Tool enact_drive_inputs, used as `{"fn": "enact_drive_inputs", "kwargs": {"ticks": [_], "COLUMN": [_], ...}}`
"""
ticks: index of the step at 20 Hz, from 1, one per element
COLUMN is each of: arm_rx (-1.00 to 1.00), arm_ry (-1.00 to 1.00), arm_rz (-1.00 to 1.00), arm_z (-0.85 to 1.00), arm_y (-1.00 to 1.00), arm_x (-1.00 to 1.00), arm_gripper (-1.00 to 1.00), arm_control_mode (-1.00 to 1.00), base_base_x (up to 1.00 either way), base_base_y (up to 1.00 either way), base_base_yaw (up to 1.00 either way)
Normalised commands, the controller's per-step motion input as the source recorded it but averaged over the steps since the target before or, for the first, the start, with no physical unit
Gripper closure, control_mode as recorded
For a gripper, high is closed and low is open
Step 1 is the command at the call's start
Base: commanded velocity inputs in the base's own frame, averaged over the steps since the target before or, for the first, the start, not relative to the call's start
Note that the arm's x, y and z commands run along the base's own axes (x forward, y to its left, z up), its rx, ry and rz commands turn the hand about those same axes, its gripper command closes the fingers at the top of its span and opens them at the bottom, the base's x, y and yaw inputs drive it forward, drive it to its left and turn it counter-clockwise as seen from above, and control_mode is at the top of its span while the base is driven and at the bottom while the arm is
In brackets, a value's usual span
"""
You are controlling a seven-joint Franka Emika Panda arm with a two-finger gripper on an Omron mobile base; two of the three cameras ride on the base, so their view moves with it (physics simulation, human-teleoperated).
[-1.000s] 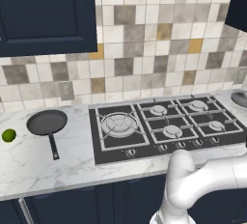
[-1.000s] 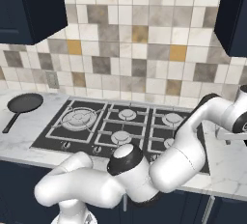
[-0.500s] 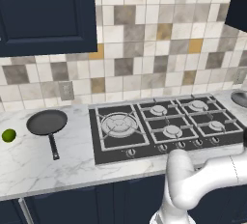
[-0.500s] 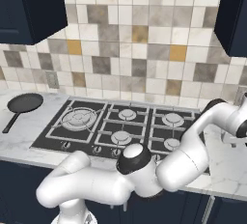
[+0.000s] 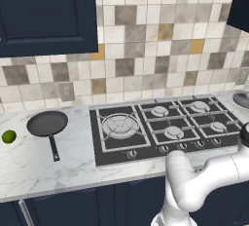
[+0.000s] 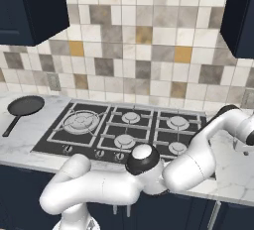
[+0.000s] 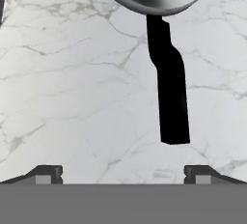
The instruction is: Place both pans onto different burners. Then place the lime and the fish on different pans.
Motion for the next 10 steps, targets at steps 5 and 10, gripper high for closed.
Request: {"fn": "enact_drive_inputs", "kwargs": {"ticks": [5,10], "arm_rx": [0.0,0.0], "arm_ry": [0.02,0.01], "arm_rz": [0.0,0.0], "arm_z": [-0.15,-0.17], "arm_y": [-0.08,-0.09], "arm_x": [0.09,0.07], "arm_gripper": [-1.0,-1.0], "arm_control_mode": [-1.0,-1.0], "base_base_x": [0.0,0.0], "base_base_y": [0.0,0.0], "base_base_yaw": [0.0,0.0]}}
